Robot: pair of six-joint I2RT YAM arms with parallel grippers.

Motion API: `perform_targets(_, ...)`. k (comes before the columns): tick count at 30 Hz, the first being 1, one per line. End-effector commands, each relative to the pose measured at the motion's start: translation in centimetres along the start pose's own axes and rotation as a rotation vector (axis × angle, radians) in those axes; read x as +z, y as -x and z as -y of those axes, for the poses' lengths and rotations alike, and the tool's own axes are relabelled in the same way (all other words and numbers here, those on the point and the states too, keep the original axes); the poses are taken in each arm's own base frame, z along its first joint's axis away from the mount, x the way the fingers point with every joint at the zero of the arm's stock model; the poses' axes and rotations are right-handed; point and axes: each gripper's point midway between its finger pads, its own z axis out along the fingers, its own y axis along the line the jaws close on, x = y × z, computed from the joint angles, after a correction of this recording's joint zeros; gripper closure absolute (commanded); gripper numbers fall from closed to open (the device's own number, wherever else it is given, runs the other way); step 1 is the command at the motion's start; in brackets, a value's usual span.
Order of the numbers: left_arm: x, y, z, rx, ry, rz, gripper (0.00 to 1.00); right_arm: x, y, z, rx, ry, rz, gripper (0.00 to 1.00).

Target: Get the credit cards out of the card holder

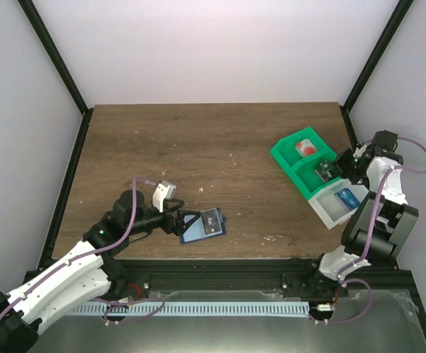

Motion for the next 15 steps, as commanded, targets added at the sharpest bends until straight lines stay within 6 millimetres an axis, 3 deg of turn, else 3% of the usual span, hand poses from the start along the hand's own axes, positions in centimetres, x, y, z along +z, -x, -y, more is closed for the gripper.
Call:
perform_targets(1, -0.2, 0.8, 1.0, 0.023, -0.038, 0.027, 0.00, 1.6, 1.5, 0.8, -0.009, -0.001, 0.011, 0.99)
perform_targets(9, -0.1, 0.8, 0.8, 0.023, -0.034, 0.026, 0.00, 3.1, 3.7, 2.4, 0.000, -0.029, 0.026, 1.00)
perform_targets(15, 0.0, 0.7, 0.5, 0.021, -0.020, 0.023, 0.00, 4.0, 3.4, 2.4, 0.000, 0.043, 0.014, 1.00)
